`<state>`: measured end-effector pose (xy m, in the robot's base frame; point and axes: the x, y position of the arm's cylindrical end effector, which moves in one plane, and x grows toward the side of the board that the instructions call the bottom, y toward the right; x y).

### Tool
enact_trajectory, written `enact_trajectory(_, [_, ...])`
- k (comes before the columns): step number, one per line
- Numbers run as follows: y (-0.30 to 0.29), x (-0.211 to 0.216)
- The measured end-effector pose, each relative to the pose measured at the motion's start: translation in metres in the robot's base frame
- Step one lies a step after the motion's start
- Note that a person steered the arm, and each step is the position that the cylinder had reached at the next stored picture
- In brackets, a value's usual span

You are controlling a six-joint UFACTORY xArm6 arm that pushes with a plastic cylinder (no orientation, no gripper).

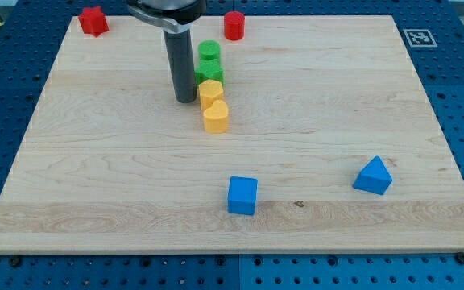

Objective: Push the yellow hexagon to the center

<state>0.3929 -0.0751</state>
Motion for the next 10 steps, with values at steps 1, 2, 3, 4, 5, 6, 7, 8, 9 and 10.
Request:
enact_trajectory(1, [0.007, -0.001])
enact_trajectory(2, [0.012, -0.001])
enact_trajectory(3, [0.016, -0.001])
enact_trajectory(4, [0.024, -0.001])
enact_trajectory(5, [0.032, -0.001])
enact_trajectory(6, [0.038, -0.001])
enact_trajectory(7, [0.043, -0.001])
enact_trajectory(8, [0.05, -0.001])
enact_trajectory(9, [0.054, -0.002])
enact_trajectory(10, [0.059, -0.002])
